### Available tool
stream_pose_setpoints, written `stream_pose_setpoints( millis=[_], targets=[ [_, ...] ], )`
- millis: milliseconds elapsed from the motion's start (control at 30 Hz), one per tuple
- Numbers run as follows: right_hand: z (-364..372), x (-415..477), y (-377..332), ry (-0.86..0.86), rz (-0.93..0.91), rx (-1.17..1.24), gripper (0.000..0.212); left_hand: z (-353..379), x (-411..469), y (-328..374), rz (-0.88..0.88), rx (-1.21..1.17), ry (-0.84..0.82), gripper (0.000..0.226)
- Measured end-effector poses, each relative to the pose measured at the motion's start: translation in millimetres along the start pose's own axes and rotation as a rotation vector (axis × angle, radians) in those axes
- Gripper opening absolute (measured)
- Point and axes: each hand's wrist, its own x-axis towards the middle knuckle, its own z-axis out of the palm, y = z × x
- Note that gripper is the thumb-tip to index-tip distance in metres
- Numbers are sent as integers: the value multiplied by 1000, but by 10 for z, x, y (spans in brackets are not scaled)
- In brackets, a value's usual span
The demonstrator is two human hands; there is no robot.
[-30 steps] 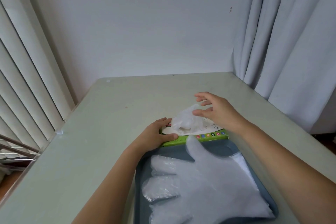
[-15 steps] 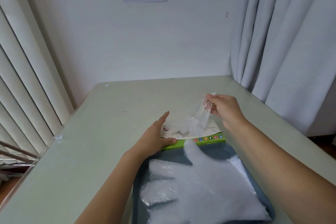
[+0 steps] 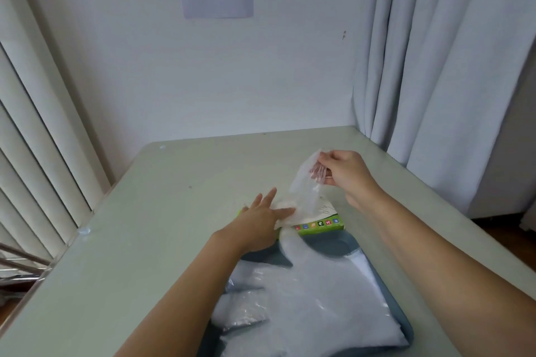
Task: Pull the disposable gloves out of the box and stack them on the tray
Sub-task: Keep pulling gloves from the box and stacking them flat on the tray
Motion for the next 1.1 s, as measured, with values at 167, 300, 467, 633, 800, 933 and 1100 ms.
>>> stream_pose_setpoints(
  millis=[167,300,467,633,800,933,1100],
  targets=[
    [-202,-71,-209,187,-149,115,29,-6,-11,24,-76,-133,-15,51],
    [-472,-117,-494,263,-177,235,19,-139,-102,85,-64,-255,9,49],
    [-629,-252,-808,166,-167,-75,23,-526,-359,128,-47,-496,111,63],
    [-584,-505,-954,66,-200,-285,21,-885,-797,472,59,-765,256,104],
    [-407,-842,-1047,-35,-163,-342,23,-773,-1036,955,120,-689,447,109],
    [-439,-1099,-1109,-89,-126,-285,19,-690,-1180,1036,166,-783,647,47],
    [-546,-1407,-1069,-283,-136,-167,11,-699,-1357,1016,98,-1006,695,15]
  ],
)
